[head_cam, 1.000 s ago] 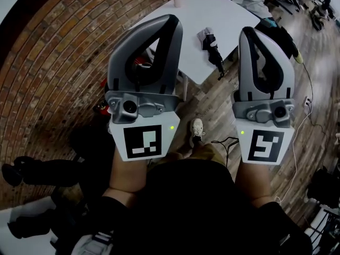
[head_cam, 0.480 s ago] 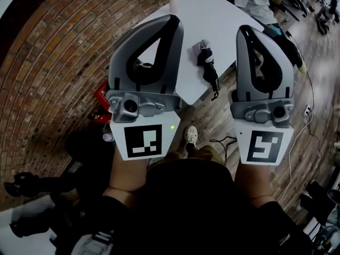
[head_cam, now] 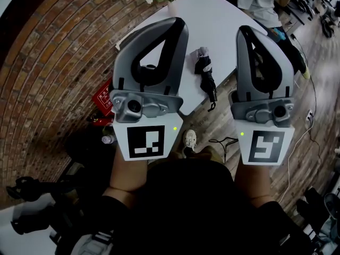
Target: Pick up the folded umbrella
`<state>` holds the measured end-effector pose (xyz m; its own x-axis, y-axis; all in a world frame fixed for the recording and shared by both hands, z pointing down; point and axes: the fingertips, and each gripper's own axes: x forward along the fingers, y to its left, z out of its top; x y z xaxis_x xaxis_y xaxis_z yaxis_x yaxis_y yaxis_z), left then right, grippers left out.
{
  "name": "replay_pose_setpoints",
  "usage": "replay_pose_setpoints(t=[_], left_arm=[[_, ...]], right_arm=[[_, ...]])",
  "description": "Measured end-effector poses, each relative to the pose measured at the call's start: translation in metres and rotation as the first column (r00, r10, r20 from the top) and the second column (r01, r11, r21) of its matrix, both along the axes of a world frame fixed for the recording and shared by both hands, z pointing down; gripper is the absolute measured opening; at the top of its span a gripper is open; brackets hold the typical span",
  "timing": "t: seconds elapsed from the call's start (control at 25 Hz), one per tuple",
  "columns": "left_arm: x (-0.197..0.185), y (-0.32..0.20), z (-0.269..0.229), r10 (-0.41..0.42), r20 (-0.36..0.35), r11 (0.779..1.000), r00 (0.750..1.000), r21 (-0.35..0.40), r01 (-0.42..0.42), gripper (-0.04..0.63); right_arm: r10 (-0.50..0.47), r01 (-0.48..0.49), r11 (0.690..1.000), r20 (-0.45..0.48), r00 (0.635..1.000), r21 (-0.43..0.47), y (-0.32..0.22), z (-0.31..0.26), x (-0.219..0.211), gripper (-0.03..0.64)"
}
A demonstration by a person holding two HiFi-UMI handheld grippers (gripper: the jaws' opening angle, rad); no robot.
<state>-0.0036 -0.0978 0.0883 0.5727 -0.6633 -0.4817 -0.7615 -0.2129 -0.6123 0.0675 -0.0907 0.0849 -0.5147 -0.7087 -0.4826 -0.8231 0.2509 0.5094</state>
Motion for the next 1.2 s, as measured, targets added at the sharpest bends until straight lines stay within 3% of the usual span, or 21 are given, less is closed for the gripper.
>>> replay_pose_setpoints(t=[0.52,1.2], left_arm=[[0.03,-0.042,0.01,-0.017,0.028,1.0,0.999,-0.02,0.018,0.012],[0.042,-0.053,0.01,-0.026,0.038,0.999,0.999,-0.03,0.028,0.012]], right_arm=[[-0.041,0.041,0.999,0.005,0.999,-0.016,-0.042,0.008,0.02,0.028],[-0.059,0.06,0.998,0.051,0.997,-0.016,-0.054,0.01,0.034,0.028]])
